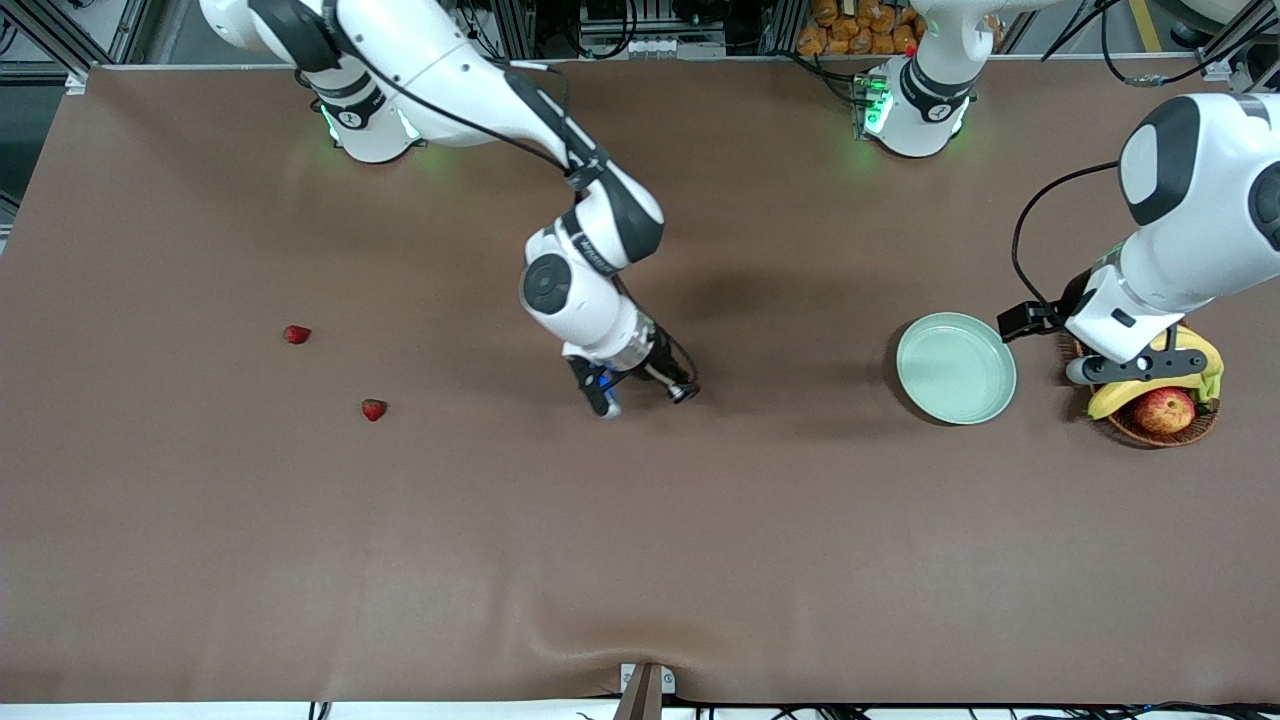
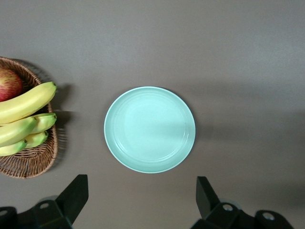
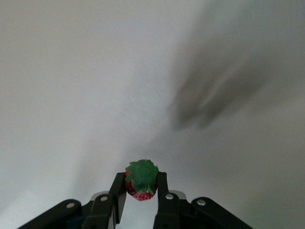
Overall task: Collect all strawberries into plate
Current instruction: 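Carry the strawberry to mid-table with the right gripper and release it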
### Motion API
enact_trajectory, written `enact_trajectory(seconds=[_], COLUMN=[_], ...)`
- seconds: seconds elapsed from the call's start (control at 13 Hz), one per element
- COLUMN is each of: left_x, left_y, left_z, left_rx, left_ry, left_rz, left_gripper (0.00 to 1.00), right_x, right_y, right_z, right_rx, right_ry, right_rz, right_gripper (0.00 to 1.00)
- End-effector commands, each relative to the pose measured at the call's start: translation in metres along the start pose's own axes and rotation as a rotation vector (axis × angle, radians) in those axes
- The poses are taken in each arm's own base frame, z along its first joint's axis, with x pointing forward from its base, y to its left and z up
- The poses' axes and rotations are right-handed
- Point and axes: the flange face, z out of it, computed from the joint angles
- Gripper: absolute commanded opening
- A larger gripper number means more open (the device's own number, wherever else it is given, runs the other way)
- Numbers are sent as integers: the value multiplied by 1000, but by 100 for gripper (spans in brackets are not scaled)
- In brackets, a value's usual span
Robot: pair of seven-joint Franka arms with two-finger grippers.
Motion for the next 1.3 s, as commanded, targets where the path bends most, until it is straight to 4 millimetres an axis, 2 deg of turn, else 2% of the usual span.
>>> enact_trajectory(seconds=[0.0,0.08,0.15,0.23,0.31,0.46,0.54,0.61,0.77,1.0,1.15,1.23], left_x=[10,13,15,16,17,17,19,21,23,26,27,20], left_y=[10,22,33,45,61,87,94,102,130,197,237,260], left_z=[21,26,31,36,42,55,59,63,73,90,101,107], left_rx=[-6,-8,-10,-11,-14,-18,-21,-24,-25,-26,-30,-25], left_ry=[4,9,12,16,22,30,31,27,15,7,6,3], left_rz=[-32,-39,-38,-56,-79,-130,-144,-162,-232,-325,-279,-253], left_gripper=[100,100,100,100,100,100,100,100,100,100,100,100], right_x=[-26,-33,-34,-35,-34,-22,-12,6,35,89,133,157], right_y=[11,16,18,18,18,14,8,2,-15,-26,-23,-16], right_z=[29,35,38,37,36,29,17,5,-41,-104,-144,-165], right_rx=[27,20,16,14,6,-17,-34,-76,-156,-229,-262,-282], right_ry=[-23,-27,-27,-28,-22,-9,5,24,53,2,-13,0], right_rz=[21,14,15,11,0,-3,-10,-13,-66,-215,-295,-371], right_gripper=[9,10,16,68,100,100,100,100,100,100,100,100])
